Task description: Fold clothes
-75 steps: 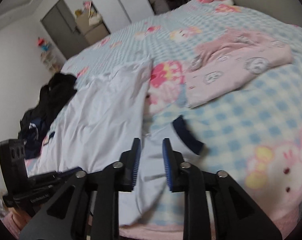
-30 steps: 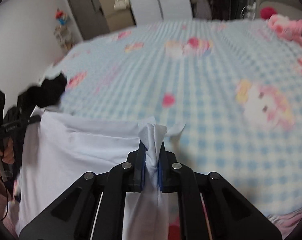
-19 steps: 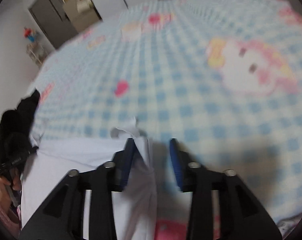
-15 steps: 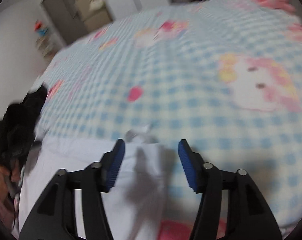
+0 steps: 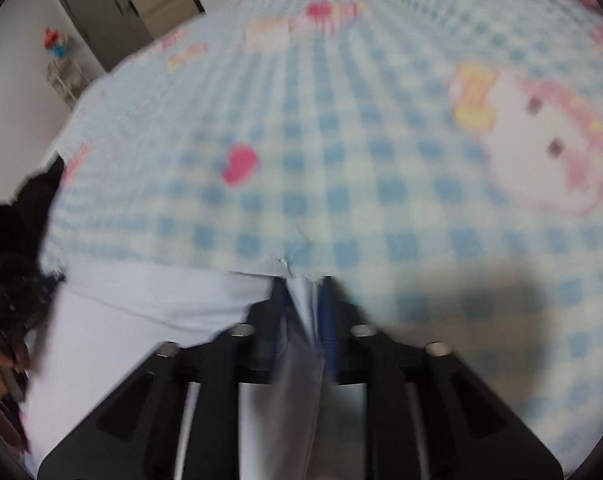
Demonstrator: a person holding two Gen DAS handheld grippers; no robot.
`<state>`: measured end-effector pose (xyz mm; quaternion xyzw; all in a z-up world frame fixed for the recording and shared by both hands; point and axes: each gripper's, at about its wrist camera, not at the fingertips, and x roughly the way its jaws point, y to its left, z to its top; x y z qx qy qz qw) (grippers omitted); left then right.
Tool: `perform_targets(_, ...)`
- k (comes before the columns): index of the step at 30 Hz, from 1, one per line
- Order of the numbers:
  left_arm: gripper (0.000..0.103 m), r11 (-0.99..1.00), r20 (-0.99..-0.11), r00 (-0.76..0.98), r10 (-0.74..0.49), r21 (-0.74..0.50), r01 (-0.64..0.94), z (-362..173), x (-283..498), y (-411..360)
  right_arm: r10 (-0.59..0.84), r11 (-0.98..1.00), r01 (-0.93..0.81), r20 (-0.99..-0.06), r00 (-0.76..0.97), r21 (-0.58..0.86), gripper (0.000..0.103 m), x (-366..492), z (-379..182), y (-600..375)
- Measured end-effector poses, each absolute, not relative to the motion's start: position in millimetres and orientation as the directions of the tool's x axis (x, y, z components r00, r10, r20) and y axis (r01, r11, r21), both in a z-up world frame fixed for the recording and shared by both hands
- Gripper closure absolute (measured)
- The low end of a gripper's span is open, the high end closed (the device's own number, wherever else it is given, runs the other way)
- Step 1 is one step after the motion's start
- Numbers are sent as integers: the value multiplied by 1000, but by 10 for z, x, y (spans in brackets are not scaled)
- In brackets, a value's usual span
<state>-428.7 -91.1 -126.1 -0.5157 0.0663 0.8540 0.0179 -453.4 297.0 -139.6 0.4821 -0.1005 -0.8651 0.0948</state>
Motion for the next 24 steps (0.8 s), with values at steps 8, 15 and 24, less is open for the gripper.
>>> perform_targets(8, 71, -942, -816, -508, 274, -121, -313, -542, -3407, -419, -310, -950, 208, -772, -554, 232, 69, -3561, -501, 2823)
perform_targets(15, 71, -947, -893, -399, 210, -84, -311, -1251, -3348, 78, -209, -967, 213, -914, -347, 140, 75, -3263, -1322, 2562)
perform_targets(24, 85, -981, -864, -467, 188, -186, -51, -1283, -3969, -1010, -188, -970, 225, -862, -471, 89, 82, -3537, -1136, 2550)
